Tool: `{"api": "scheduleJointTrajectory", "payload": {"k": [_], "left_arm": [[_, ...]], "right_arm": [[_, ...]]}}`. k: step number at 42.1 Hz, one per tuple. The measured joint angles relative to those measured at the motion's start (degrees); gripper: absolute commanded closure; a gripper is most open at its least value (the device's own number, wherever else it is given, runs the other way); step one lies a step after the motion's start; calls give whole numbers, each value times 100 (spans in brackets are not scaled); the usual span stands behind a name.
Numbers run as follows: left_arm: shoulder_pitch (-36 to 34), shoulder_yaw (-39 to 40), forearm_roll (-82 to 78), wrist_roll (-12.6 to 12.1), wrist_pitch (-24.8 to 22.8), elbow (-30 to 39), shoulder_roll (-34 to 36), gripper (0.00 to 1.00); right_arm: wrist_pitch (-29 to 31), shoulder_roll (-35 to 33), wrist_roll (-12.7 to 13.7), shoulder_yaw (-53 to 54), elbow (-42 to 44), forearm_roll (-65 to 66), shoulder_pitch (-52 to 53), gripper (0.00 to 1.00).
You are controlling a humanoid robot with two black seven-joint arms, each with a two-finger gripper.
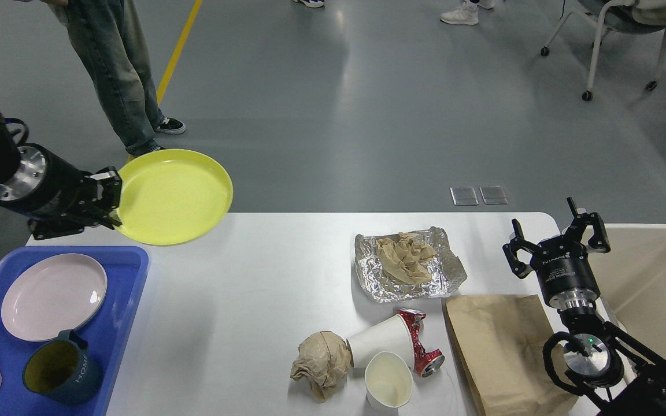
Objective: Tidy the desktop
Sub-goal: 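Lift the yellow plate and carry it over the blue tray, then lower the yellow plate onto the pink plate on the tray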
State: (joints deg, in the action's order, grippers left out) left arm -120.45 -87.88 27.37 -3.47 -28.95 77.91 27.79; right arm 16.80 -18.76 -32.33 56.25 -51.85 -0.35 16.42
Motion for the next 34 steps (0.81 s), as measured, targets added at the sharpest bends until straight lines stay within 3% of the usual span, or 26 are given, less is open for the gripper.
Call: {"api": "scheduleJointTrajectory", "payload": {"k": [19,34], "left_arm": [[1678,49,-69,-47,-367,-1995,1642,100],[4511,2083,-250,-106,-201,-3714,1955,100]], "right_arm": [[0,2,3,0,0,0,-5,0],[0,3,3,0,0,0,-1,0]]}}
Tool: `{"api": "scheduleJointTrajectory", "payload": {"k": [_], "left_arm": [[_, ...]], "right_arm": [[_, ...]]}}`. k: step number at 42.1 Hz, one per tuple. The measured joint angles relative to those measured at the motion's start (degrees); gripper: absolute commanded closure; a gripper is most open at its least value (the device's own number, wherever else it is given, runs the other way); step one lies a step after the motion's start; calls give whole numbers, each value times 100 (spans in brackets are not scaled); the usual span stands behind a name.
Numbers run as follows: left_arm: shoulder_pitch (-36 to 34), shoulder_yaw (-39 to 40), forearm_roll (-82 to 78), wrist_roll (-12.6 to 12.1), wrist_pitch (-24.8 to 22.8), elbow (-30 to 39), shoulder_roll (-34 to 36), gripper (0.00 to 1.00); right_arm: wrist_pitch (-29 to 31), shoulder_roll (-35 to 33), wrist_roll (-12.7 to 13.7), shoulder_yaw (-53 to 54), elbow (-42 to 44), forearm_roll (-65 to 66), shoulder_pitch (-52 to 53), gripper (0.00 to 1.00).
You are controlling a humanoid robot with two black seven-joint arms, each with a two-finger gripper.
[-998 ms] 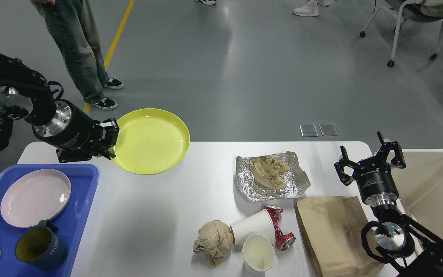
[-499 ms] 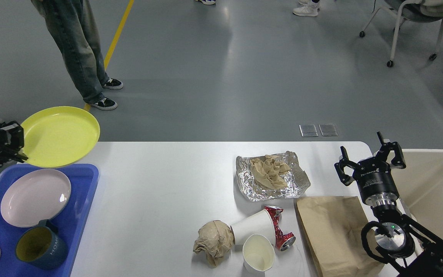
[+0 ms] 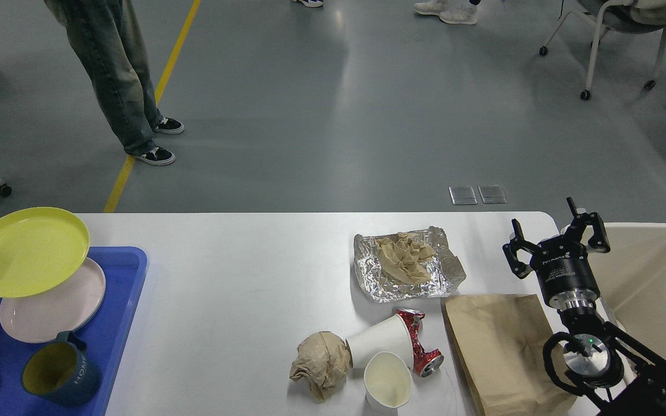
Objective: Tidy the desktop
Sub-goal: 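Lower the yellow plate onto the pink plate on the tray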
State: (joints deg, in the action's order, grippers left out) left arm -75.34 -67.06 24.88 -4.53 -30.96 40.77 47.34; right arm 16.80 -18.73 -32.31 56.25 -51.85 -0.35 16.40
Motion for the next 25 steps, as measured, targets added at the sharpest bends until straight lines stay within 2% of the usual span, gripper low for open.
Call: {"api": "scheduleJointTrajectory", "payload": {"k": [3,7,14,25], "left_arm": [[548,387,-8,-1,105,-318,-30,100],[905,584,-10,-3,212,-561,-101,100],[1179,673,-9,18,347,-826,-292,100],[1395,677,-9,1,604,-867,-532,100]], "right_arm": [[0,0,0,0,0,0,0,0],[0,0,-1,0,0,0,0,0],[0,0,-2,0,0,0,-2,0],[0,1,-2,0,0,0,-5,0]]}}
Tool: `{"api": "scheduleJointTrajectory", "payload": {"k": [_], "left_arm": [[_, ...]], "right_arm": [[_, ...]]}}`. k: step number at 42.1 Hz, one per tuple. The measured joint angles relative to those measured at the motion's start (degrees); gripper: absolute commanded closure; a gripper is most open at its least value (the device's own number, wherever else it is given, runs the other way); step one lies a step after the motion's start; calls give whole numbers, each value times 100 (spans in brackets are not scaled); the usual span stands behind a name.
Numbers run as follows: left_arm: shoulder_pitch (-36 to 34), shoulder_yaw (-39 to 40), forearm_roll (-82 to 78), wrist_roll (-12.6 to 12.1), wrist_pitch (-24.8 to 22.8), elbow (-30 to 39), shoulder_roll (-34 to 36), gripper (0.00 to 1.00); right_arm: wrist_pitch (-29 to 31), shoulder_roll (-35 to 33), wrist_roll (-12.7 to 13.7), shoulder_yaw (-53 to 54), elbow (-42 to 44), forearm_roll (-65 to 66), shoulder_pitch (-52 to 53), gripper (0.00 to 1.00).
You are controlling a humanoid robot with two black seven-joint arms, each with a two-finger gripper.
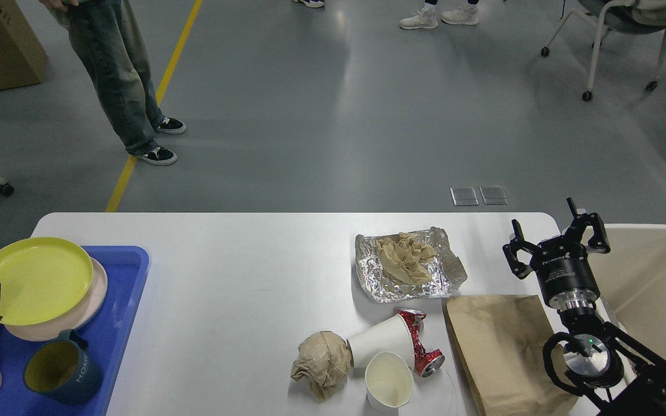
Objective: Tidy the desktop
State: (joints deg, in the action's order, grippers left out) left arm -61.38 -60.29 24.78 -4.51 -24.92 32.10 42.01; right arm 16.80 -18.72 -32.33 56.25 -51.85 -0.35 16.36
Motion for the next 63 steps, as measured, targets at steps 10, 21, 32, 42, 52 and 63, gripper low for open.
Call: {"api": "scheduleJointTrajectory", "payload": {"k": [10,21,32,42,52,63], "left_arm": [[39,0,0,-73,202,6,-175,100],[168,8,-11,-178,464,8,-342,100],[188,26,-24,-182,479,8,-417,100],[195,103,-34,-181,419,28,-440,100],[190,137,-35,-173,474,50,-436,22],[165,136,-35,-167,577,51,-425,7]], "right_arm": [[0,0,0,0,0,0,0,0],[0,0,0,0,0,0,1,0],[0,0,0,0,0,0,3,0],[0,0,0,0,0,0,3,0],[0,0,0,0,0,0,3,0],[0,-1,1,0,0,0,7,0]]}}
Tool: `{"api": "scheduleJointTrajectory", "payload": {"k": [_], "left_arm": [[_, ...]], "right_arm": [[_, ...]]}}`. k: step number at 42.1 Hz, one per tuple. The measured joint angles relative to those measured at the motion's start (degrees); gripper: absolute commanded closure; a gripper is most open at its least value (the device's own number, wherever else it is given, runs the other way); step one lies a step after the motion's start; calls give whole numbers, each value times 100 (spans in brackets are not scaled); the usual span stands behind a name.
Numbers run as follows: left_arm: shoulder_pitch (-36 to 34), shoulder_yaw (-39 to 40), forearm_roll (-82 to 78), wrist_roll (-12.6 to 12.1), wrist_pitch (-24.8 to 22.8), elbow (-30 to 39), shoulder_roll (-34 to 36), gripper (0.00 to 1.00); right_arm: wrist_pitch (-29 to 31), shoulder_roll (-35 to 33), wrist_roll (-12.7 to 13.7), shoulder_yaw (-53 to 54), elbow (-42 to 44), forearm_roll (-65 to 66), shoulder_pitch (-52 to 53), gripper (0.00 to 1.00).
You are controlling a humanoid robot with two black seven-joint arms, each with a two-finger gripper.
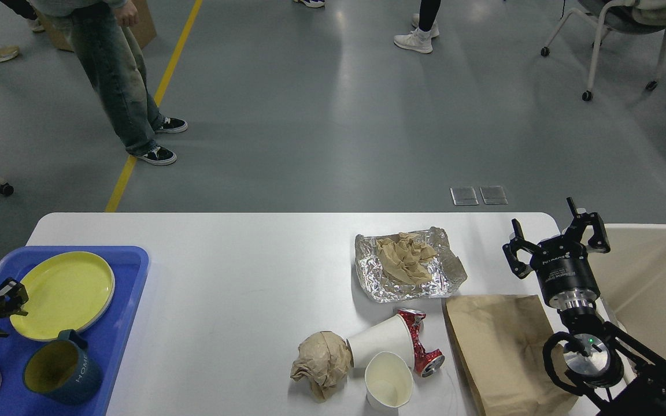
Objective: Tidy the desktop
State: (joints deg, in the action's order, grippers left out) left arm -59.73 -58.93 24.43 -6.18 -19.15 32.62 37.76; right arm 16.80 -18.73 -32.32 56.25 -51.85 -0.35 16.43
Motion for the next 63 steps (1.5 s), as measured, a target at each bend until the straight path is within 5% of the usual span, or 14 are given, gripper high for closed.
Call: {"api": "scheduleJointTrajectory", "payload": {"k": [17,37,49,58,63], "left_arm": [[-437,-60,-38,2,-155,18,56,5],[-1840,382,-121,-4,-863,252,99,4],[-1350,3169,-148,105,-997,428,467,4],[324,7359,-150,156,-1677,362,181,4],[953,9112,-172,175,-1251,259,-727,4]], "right_arm": [[0,0,0,0,0,0,-6,0],[0,1,0,0,0,0,-7,0],[0,1,-1,0,0,0,-4,0],[0,1,-2,0,0,0,0,0],[-1,1,-3,0,-2,0,-2,0]]}}
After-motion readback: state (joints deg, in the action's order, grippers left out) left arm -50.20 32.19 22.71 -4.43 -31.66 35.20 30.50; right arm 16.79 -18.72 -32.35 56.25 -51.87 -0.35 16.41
